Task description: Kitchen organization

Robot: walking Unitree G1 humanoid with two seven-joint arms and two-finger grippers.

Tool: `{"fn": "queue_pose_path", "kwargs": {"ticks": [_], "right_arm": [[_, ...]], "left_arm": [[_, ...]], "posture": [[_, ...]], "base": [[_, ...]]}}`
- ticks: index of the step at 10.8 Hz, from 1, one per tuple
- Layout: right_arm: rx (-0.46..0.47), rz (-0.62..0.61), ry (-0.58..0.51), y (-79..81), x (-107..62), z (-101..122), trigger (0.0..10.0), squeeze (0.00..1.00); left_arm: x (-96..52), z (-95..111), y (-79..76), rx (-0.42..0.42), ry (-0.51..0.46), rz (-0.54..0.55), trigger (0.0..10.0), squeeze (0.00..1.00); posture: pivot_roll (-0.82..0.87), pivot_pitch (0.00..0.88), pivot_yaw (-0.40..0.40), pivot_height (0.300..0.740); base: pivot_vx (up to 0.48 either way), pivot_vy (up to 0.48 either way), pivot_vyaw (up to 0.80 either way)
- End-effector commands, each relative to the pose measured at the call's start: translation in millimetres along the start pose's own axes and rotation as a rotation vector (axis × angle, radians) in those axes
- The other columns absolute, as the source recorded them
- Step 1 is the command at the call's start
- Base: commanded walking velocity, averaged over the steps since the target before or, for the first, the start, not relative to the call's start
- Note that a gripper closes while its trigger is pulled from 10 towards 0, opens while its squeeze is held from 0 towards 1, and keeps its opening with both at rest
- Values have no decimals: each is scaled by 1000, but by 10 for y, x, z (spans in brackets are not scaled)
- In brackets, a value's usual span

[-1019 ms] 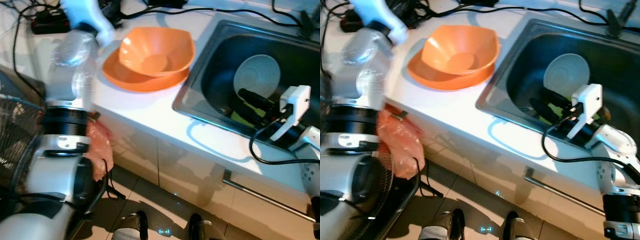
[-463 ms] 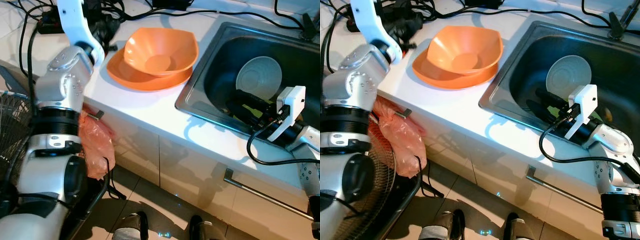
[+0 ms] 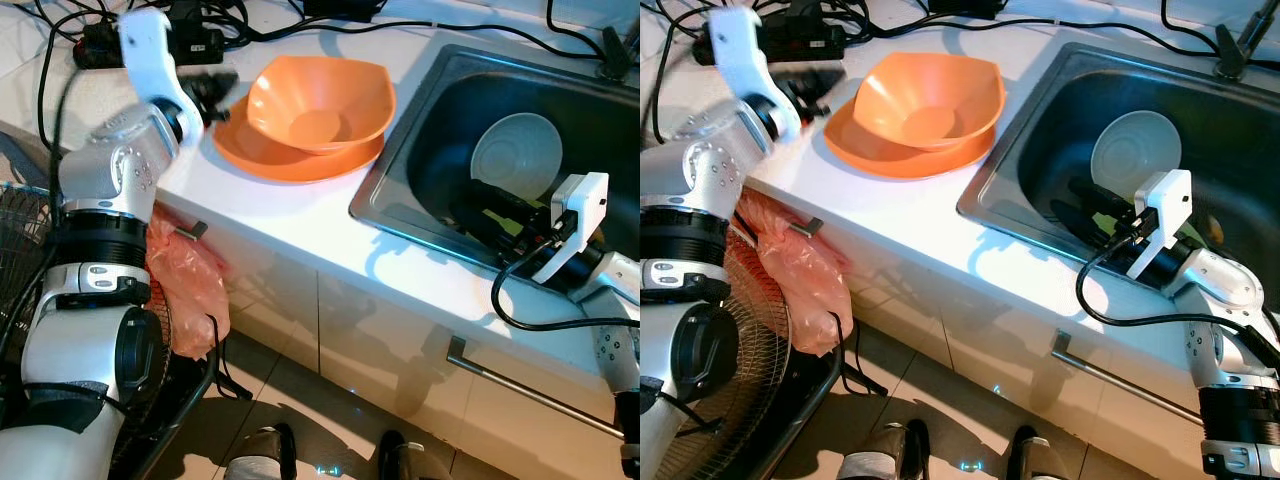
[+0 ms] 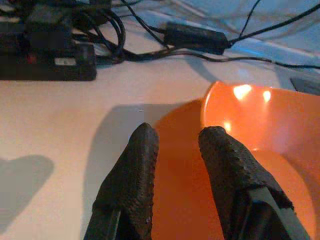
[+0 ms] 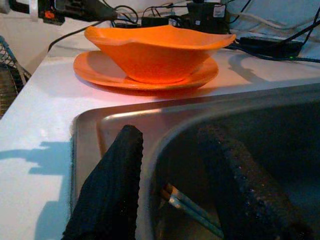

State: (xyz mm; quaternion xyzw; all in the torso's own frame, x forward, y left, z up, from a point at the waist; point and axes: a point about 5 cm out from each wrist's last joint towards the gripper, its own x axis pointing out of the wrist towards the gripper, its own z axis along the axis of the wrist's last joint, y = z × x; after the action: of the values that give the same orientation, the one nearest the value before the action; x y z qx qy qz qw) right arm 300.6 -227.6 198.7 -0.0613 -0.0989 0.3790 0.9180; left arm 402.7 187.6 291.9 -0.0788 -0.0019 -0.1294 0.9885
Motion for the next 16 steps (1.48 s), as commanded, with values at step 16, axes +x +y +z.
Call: {"fn": "queue_pose_path", "kwargs": {"ticks": [16], "right_arm": [[33, 15, 28, 80, 0, -97, 10000, 0]], "left_arm": [[105, 88, -75, 18, 21, -24, 10000, 0]], "posture": [[35, 189, 80, 740]], "base": [[0, 0, 0]]}}
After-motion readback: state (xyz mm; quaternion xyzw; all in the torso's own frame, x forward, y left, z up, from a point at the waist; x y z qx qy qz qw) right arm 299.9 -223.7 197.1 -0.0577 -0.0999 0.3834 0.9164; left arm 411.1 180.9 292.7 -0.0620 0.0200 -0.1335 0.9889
